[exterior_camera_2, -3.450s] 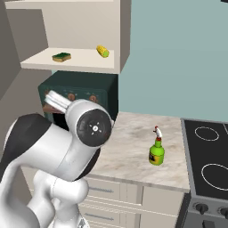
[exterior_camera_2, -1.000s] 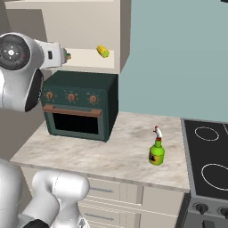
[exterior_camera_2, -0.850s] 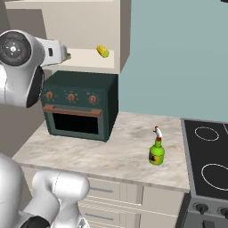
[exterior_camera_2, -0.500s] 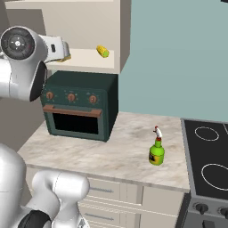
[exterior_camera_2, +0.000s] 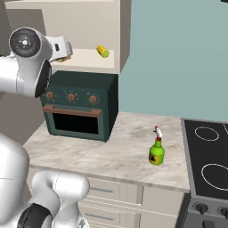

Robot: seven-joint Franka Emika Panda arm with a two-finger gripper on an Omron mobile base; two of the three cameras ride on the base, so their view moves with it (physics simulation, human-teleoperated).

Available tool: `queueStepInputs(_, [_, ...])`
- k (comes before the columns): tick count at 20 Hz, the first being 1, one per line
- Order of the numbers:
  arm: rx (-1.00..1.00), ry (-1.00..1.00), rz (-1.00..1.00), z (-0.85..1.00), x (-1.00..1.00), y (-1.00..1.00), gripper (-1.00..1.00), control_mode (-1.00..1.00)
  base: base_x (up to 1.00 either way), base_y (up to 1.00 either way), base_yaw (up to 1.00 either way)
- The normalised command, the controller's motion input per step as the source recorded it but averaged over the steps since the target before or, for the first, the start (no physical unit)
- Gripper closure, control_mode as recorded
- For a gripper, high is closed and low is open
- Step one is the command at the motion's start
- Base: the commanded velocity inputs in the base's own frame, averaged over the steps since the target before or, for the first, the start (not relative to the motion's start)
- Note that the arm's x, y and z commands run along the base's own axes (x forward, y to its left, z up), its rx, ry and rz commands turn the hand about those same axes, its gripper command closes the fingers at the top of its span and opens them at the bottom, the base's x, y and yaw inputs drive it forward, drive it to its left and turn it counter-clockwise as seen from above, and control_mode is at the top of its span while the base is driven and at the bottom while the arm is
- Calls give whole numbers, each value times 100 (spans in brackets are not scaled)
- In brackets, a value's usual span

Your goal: Pick the sponge and spray from the cabinet and place them on the counter.

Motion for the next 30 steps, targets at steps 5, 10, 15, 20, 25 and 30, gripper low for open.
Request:
queueStepInputs(5, [0,-6,0,-1,29,6,-100,-100,0,0,0])
queueStepInputs(10, [0,-1,-3,3,24,1,-100,-100,0,0,0])
queueStepInputs(15, [0,3,-9,0,23,0,-100,-100,0,0,0])
queueStepInputs(20, [2,11,-8,1,14,0,-100,-100,0,0,0])
queueStepInputs(25, [11,8,0,0,12,0,-100,-100,0,0,0])
queueStepInputs(30, [12,2,2,0,20,0,-100,-100,0,0,0])
